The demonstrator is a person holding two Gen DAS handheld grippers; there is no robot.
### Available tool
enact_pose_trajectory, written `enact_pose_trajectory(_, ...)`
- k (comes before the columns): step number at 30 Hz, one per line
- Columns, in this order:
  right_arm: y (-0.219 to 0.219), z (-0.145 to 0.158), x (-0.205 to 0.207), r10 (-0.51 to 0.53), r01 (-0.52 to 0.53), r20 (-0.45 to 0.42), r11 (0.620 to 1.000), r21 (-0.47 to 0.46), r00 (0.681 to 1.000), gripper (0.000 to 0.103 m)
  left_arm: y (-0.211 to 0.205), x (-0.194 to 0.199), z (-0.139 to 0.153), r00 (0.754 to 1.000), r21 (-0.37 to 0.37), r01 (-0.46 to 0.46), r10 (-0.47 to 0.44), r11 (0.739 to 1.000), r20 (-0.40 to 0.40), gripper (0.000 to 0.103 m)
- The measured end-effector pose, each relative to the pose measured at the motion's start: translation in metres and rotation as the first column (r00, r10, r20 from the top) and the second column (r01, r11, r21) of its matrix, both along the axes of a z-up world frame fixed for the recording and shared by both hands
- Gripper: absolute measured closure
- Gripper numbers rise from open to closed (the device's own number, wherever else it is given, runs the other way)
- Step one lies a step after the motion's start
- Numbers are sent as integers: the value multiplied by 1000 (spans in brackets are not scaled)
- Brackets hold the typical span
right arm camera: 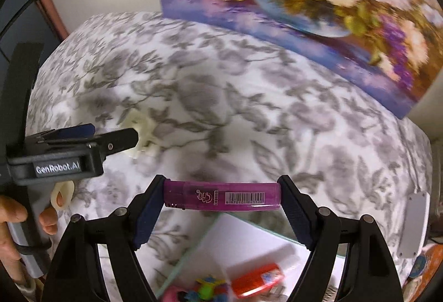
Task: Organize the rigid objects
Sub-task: 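Grasp the cream plastic clip with the left tool while the right tool holds the lighter, then carry the lighter into the tray and open the right tool while the left tool carries the clip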
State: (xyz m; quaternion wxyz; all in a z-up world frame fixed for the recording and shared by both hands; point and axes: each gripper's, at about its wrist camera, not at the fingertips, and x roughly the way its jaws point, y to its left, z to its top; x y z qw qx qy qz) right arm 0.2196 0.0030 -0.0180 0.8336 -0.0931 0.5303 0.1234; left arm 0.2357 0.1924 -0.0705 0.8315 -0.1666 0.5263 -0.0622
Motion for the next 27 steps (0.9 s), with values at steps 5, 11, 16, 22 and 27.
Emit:
enact_pose_trajectory(5, -19, -3, 1, -32, 32, -5, 999, -9, 999, 21, -26, 5, -3, 998, 56, 47, -49, 997, 31, 1)
enact_pose_trajectory(11, -31, -6, 0, -50, 50, -10, 999, -7, 999, 21, -41, 9, -11, 996, 121, 71, -77, 990, 46, 16)
enact_pose_trajectory(16, -36, -8, -2, -73, 73, -14, 997, -2, 997, 21, -45, 9, -12, 994, 155, 82, -93, 985, 65, 44)
enact_pose_trajectory(22, -40, -8, -12, -110, 110, -16, 994, 9, 994, 21, -45, 3, -7, 993, 133, 92, -101, 987, 59, 50)
enact_pose_trajectory(27, -44, -4, -28, -149, 149, -18, 988, 31, 989, 21, -43, -6, -1, 995, 104, 87, -91, 991, 39, 50)
